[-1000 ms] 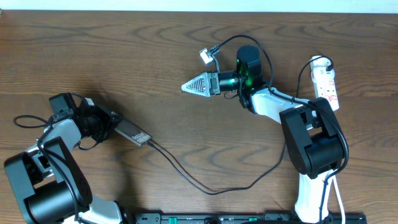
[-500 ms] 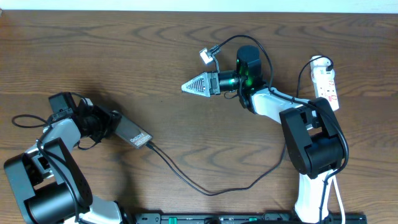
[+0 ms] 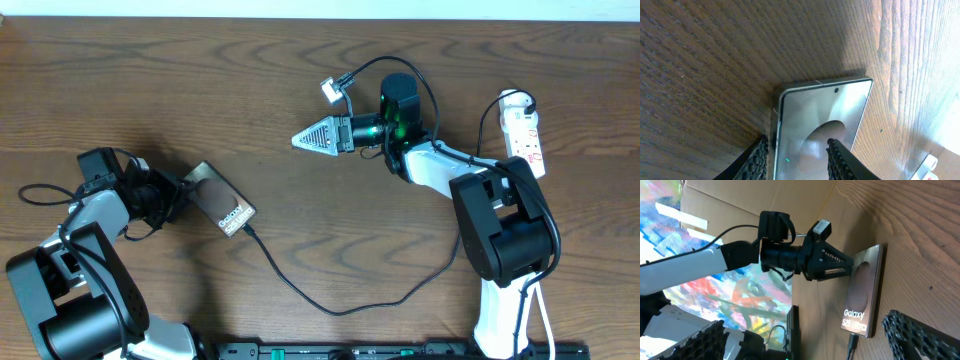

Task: Plug charger to phone and switch on socket
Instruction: 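Lower the phone flat onto the table with the left gripper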

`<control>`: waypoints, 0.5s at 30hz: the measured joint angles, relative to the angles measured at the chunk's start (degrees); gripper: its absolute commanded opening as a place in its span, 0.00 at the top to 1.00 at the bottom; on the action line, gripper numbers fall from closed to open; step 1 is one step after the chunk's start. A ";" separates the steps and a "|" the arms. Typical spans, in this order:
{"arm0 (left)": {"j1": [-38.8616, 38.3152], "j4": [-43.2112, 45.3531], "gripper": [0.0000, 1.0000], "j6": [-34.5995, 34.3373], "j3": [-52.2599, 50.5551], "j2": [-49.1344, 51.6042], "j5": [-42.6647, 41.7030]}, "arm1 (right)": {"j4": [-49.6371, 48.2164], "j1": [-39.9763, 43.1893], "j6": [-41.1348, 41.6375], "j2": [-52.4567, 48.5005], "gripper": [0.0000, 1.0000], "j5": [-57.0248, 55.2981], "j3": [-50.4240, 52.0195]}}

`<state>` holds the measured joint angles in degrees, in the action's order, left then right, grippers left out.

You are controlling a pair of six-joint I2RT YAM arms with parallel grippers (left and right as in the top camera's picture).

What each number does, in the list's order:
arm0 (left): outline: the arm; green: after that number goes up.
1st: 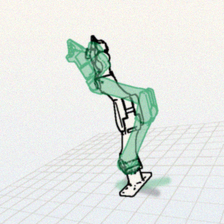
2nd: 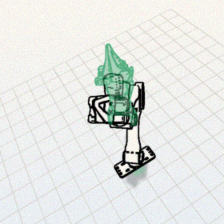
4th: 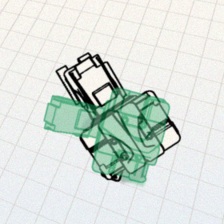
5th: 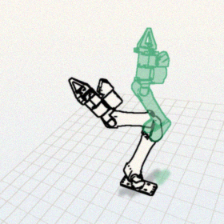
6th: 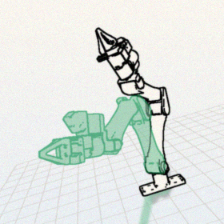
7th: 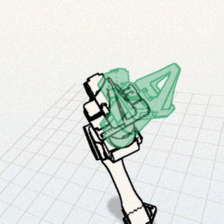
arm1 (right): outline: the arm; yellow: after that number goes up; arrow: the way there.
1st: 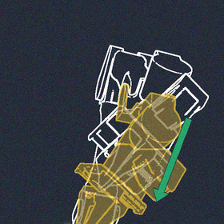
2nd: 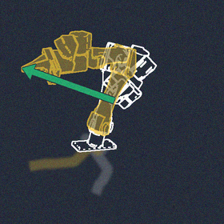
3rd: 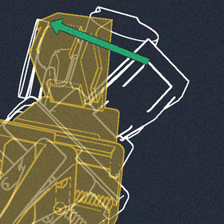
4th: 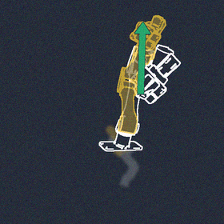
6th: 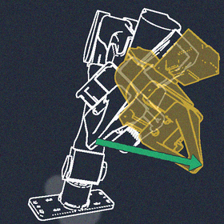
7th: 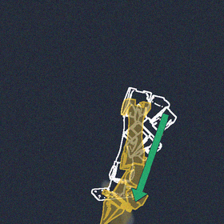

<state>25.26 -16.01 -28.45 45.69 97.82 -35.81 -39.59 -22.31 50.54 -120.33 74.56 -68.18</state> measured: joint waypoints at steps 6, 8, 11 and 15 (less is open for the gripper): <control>-0.02 -0.26 0.54 0.02 0.11 -0.22 -0.26 | 0.00 0.00 0.02 0.00 0.01 0.00 0.00; -0.02 -0.26 0.54 0.00 0.15 -0.22 -0.31 | 0.00 0.00 0.02 0.00 0.01 0.00 0.00; 0.04 -0.26 0.53 0.13 0.15 -0.22 -0.81 | 0.00 0.00 0.02 0.00 0.01 0.00 0.00; 0.26 -0.74 0.54 1.57 0.15 -0.22 -2.89 | 0.02 0.00 0.02 0.00 0.01 0.00 0.00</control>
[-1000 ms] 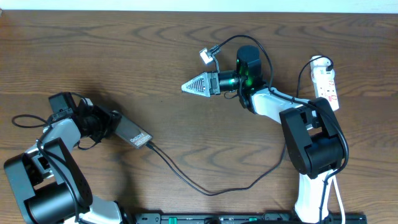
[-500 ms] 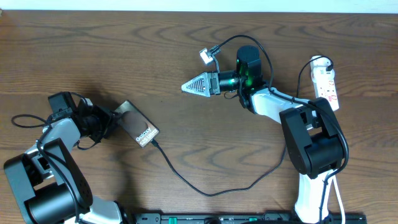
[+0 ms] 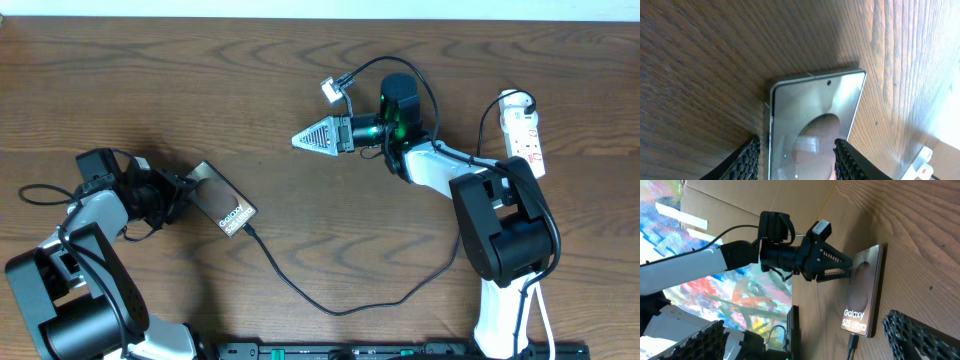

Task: Plug charger to phone and switch on socket
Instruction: 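Lower the phone flat onto the table with the left gripper, then open the left gripper and move the right gripper toward the power strip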

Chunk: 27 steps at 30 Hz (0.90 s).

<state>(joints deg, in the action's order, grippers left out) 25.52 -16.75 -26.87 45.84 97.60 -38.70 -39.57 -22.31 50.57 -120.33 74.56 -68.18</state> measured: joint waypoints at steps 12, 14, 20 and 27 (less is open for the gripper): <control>-0.02 -0.59 0.15 5.29 0.04 -22.12 -9.46 | 2.10 0.00 1.95 0.00 0.01 -1.40 -0.02; -0.02 -0.61 0.15 5.33 0.07 -26.34 -10.64 | 5.97 0.00 2.47 0.00 0.01 -2.82 -0.07; -0.02 -0.68 0.14 5.25 0.07 -34.32 -12.24 | 21.75 0.33 -0.24 0.04 0.01 -9.38 -0.20; -0.17 -0.79 0.14 3.67 0.07 -35.19 -12.41 | 53.62 2.80 -12.37 6.56 0.01 -24.96 -1.42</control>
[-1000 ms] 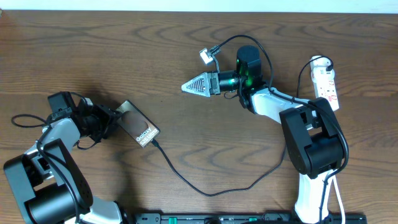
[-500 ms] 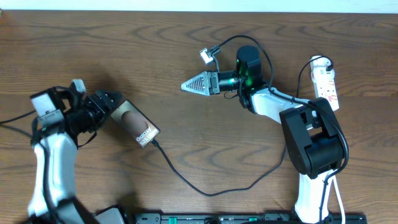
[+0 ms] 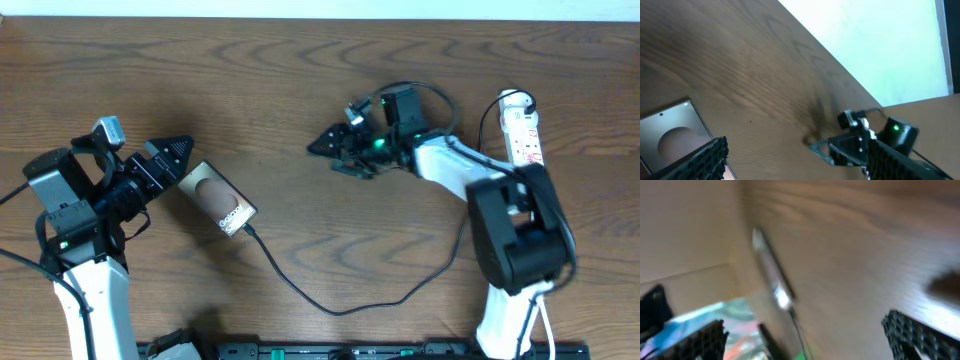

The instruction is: Plug charger to phone and switch on socket

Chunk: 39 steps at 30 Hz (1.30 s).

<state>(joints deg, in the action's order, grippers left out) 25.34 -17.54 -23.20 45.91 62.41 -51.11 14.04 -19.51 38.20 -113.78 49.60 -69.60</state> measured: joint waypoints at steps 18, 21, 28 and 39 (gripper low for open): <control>-21.22 -4.76 0.14 -2.54 13.33 6.23 22.67 | 37.29 20.28 -17.00 27.91 0.01 -34.25 -20.35; -23.45 -8.11 0.14 -2.19 16.81 10.19 25.75 | 41.00 28.13 -20.52 26.84 0.01 -31.93 -23.87; -28.41 -15.50 0.14 -0.31 24.41 17.92 32.83 | 50.69 43.58 -28.98 20.00 0.01 -25.00 -31.95; -32.92 -18.29 0.14 2.10 31.08 20.22 41.68 | 56.85 47.58 -41.70 7.13 0.01 -21.97 -34.51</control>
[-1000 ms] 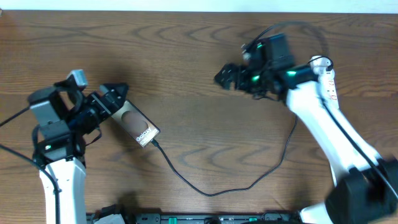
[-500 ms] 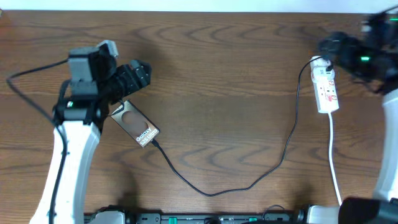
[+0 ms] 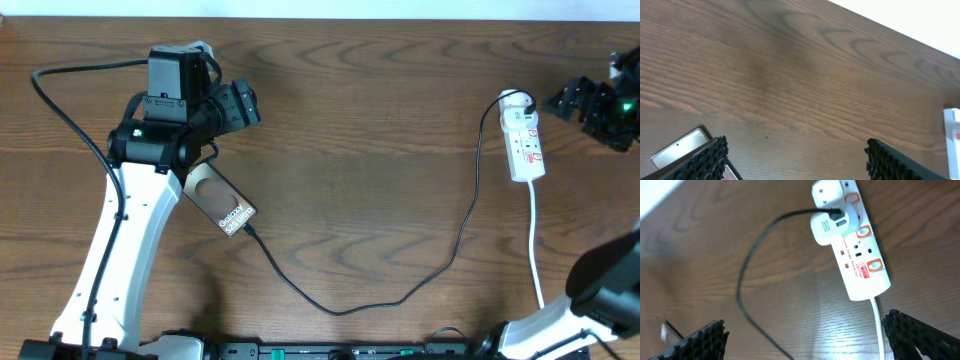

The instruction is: Plug charger to phone and switch on socket

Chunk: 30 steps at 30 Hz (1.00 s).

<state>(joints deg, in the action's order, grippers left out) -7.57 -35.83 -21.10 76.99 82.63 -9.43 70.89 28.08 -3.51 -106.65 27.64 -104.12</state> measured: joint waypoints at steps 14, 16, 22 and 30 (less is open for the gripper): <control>0.02 -0.02 0.14 0.20 -0.02 0.00 0.83 | -1.55 0.00 -7.15 -10.05 0.01 -0.20 -0.02; 0.02 -0.07 0.14 0.20 0.00 0.00 0.83 | -2.64 0.00 -7.56 -10.25 0.01 -0.50 -0.02; 0.02 -1.40 0.14 0.20 0.00 0.00 1.31 | -7.10 0.00 -8.22 -10.29 0.01 -1.14 -0.02; 0.02 -2.62 0.14 0.20 0.00 0.00 2.71 | -9.99 0.00 -8.70 -10.29 0.01 -1.51 0.02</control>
<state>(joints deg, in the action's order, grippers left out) -7.55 -38.46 -20.91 76.99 82.63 -6.72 60.90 28.08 -12.21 -116.95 26.13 -104.09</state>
